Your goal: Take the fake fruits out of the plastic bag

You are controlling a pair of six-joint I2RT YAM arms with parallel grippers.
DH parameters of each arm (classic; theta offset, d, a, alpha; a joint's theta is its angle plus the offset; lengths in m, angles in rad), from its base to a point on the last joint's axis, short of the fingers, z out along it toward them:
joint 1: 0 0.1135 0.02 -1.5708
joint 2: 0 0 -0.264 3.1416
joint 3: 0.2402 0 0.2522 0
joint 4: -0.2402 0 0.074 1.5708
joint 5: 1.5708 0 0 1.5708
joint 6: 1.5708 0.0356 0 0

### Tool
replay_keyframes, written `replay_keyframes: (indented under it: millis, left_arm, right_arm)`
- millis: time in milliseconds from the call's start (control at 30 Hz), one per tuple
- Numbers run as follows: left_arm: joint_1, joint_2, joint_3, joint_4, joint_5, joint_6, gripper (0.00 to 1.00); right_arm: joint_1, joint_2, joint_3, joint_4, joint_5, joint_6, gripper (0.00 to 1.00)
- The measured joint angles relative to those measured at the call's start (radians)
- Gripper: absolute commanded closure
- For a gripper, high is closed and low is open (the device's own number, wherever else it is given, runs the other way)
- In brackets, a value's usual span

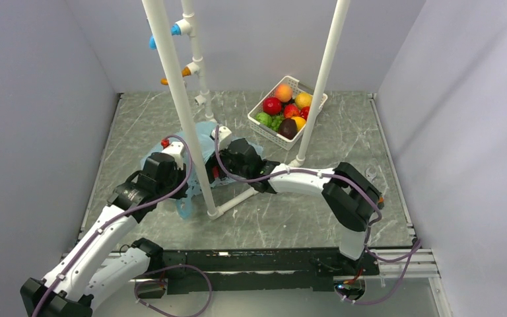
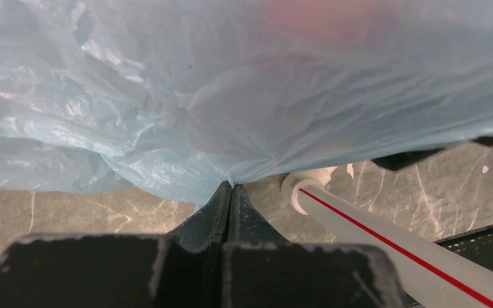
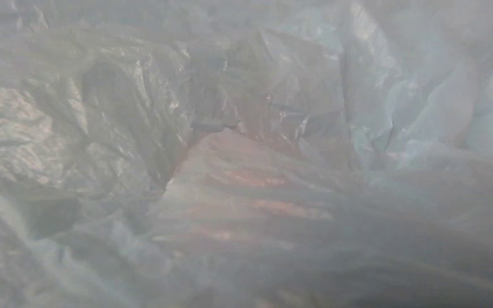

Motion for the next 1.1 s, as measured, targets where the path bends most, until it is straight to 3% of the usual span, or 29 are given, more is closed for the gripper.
replay_keyframes:
  millis: [433, 633, 800, 933, 1100]
  left_arm:
    - [0.000, -0.140, -0.013, 0.009, -0.038, 0.007, 1.00]
    - [0.000, -0.132, -0.014, 0.010, -0.043, 0.007, 1.00]
    - [0.000, -0.082, -0.014, 0.022, -0.023, 0.026, 1.00]
    - [0.000, -0.016, -0.001, 0.018, -0.013, 0.064, 1.00]
    - [0.001, 0.011, 0.026, 0.013, -0.016, 0.098, 1.00]
  right_arm:
    - [-0.102, -0.073, -0.018, -0.241, -0.369, 0.157, 1.00]
    - [-0.191, -0.161, -0.114, -0.264, -0.573, 0.188, 1.00]
    - [-0.183, -0.271, -0.160, -0.271, -0.702, 0.192, 1.00]
    - [-0.175, -0.365, -0.156, -0.343, -0.700, 0.157, 1.00]
    - [-0.175, -0.500, -0.117, -0.470, -0.531, 0.089, 1.00]
